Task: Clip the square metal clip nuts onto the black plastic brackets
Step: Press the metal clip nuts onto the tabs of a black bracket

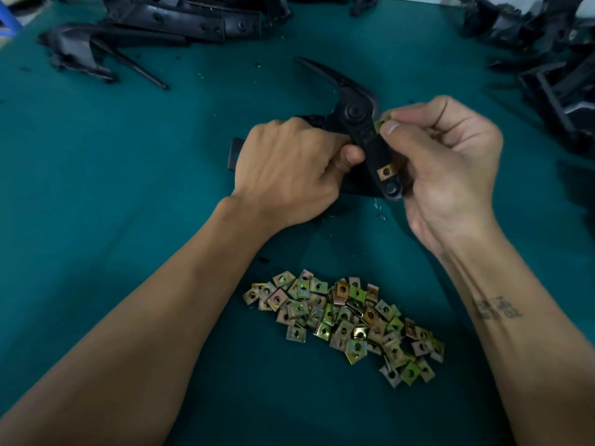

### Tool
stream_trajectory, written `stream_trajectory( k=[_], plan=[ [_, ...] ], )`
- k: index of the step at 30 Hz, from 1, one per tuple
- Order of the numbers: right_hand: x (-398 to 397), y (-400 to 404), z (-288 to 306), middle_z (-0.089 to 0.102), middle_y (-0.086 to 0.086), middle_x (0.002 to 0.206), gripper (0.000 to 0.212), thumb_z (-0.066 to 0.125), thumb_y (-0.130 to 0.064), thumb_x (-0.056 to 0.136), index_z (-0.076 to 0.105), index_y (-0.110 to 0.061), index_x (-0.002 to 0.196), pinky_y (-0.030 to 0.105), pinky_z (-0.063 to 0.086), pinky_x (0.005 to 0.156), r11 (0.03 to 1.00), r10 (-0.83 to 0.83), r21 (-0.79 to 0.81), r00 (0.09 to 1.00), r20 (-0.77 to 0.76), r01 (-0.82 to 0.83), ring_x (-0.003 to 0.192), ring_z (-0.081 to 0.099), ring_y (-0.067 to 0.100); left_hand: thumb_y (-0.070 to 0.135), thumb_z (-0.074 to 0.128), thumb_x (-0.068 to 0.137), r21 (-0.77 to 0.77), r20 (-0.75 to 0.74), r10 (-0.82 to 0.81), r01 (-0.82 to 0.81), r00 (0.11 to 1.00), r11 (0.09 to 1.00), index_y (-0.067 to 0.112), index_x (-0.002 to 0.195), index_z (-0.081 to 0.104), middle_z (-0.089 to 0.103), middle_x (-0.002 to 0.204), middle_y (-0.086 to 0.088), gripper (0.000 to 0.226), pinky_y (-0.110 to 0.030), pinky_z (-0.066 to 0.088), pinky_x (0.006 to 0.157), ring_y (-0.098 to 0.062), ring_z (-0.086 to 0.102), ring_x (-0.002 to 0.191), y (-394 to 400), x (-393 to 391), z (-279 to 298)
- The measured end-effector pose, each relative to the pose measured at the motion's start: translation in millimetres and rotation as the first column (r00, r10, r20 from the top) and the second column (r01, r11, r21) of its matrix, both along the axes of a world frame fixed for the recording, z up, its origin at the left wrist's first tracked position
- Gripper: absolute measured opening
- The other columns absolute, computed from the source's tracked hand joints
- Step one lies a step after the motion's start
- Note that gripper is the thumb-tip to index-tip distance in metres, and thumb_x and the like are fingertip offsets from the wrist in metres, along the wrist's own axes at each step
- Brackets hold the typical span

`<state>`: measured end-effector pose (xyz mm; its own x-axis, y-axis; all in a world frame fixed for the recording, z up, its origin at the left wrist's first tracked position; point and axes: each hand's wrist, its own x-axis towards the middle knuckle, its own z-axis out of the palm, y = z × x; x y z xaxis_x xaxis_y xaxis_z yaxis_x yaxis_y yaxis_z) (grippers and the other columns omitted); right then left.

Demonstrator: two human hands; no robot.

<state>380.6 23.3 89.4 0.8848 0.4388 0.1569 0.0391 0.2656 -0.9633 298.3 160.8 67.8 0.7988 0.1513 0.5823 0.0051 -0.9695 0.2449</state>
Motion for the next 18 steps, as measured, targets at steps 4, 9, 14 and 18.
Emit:
stream_trajectory(
  k=[4,9,14,18],
  plan=[
    [-0.9,0.4,-0.1,0.066,0.007,0.069,0.014,0.069,0.005,0.076,0.066,-0.009,0.071,0.044,0.045,0.072,0.999,-0.018,0.028,0.999,-0.04,0.019,0.071,0.057,0.024,0.052,0.027,0.099,0.012,0.013,-0.003,0.003,1.0,1.0,0.034,0.058,0.013,0.035,0.06,0.001,0.047,-0.035,0.024,0.052,-0.037,0.049,0.054,-0.2,1.0,-0.3],
    [-5.0,3.4,-2.4,0.066,0.004,0.068,0.022,0.068,0.011,0.082,0.065,-0.009,0.073,0.037,0.047,0.068,0.999,-0.04,0.033,0.998,-0.039,0.041,0.068,0.057,0.021,0.052,0.026,0.099,0.001,0.014,0.001,-0.001,1.0,1.0,0.034,0.058,0.013,0.036,0.061,0.001,0.046,-0.035,0.026,0.051,-0.038,0.049,0.054,0.7,0.7,-0.6],
    [0.2,-1.8,0.3,0.068,0.006,0.072,0.018,0.071,0.005,0.079,0.067,-0.011,0.074,0.035,0.049,0.068,0.999,0.007,-0.036,1.0,0.03,-0.006,0.072,0.059,0.025,0.052,0.028,0.099,0.027,-0.003,-0.001,0.001,1.0,1.0,0.032,0.066,0.021,0.039,0.059,-0.001,0.039,-0.035,0.027,0.052,-0.037,0.05,0.055,1.0,1.1,-2.0],
    [-3.9,1.1,-3.0,0.068,0.005,0.072,0.024,0.069,0.01,0.082,0.068,-0.012,0.072,0.037,0.047,0.072,1.0,-0.027,-0.006,1.0,-0.004,0.027,0.074,0.059,0.024,0.053,0.028,0.099,0.035,-0.013,0.007,-0.007,1.0,0.999,0.029,0.068,0.028,0.045,0.059,-0.005,0.039,-0.035,0.028,0.051,-0.039,0.052,0.056,1.2,1.7,-2.7]
  ],
)
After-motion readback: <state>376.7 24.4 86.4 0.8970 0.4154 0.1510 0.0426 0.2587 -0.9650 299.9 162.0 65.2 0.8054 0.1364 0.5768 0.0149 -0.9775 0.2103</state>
